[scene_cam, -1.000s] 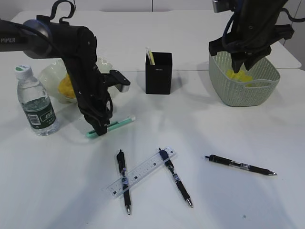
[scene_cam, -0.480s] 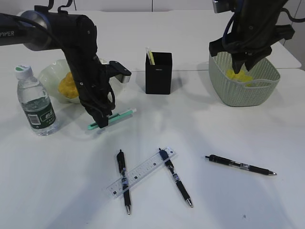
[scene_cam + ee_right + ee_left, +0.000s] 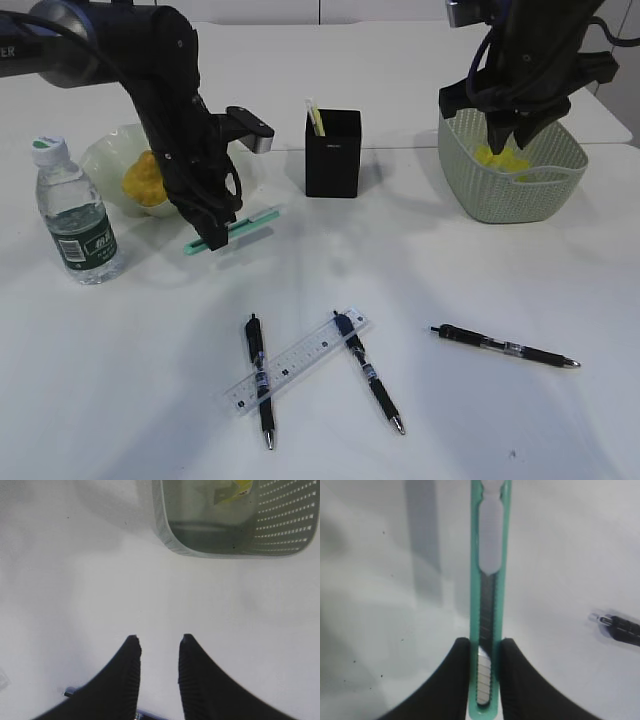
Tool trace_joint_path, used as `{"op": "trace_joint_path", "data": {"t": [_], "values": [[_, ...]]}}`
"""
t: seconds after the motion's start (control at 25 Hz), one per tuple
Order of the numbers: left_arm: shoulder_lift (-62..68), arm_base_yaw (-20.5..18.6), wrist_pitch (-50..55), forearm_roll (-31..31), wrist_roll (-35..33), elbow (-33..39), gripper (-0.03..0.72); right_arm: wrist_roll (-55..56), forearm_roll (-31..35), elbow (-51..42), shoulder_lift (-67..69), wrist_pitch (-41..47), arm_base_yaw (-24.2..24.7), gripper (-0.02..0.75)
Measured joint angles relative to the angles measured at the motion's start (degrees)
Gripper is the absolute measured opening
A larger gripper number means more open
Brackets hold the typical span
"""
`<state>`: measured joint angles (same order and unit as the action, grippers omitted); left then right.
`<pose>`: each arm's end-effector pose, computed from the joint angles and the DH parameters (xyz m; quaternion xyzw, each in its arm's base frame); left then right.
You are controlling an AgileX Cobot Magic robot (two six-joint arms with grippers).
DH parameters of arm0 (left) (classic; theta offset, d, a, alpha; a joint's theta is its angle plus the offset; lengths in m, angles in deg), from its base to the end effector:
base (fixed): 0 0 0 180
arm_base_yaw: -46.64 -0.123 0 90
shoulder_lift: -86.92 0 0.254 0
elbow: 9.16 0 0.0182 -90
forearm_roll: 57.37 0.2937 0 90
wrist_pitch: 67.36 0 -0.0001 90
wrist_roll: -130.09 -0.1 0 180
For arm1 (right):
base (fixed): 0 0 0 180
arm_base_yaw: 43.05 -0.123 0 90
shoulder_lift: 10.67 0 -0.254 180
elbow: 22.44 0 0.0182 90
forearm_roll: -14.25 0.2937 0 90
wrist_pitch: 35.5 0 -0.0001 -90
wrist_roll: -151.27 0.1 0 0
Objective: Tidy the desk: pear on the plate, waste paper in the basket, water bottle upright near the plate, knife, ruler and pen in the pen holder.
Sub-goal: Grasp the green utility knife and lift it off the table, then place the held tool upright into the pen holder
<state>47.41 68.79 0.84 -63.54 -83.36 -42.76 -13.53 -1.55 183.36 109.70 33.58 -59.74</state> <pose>0.4509 -0.1943 0.1176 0.4495 0.8908 -0.0463 0.0476 0.4393 0.1051 0.2444 -0.0431 0.9800 -0.0902 0.1723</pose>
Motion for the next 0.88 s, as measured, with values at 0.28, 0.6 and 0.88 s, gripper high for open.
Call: {"op": "trace_joint_path", "data": {"t": [0.28, 0.6, 0.88], "values": [[0.0, 0.0, 1.5, 0.0, 2.5, -6.2, 0.104, -0.2, -1.5, 0.0, 0.0, 0.0, 0.0, 0.201], [-1.3, 0.0, 1.8, 0.0, 4.2, -9.6, 0.104, -0.2, -1.8, 0.0, 0.0, 0.5, 0.0, 0.201], [-3.9, 0.0, 1.9, 0.2, 4.2, -9.6, 0.104, -0.3, -1.8, 0.0, 0.0, 0.2, 0.0, 0.201]]}}
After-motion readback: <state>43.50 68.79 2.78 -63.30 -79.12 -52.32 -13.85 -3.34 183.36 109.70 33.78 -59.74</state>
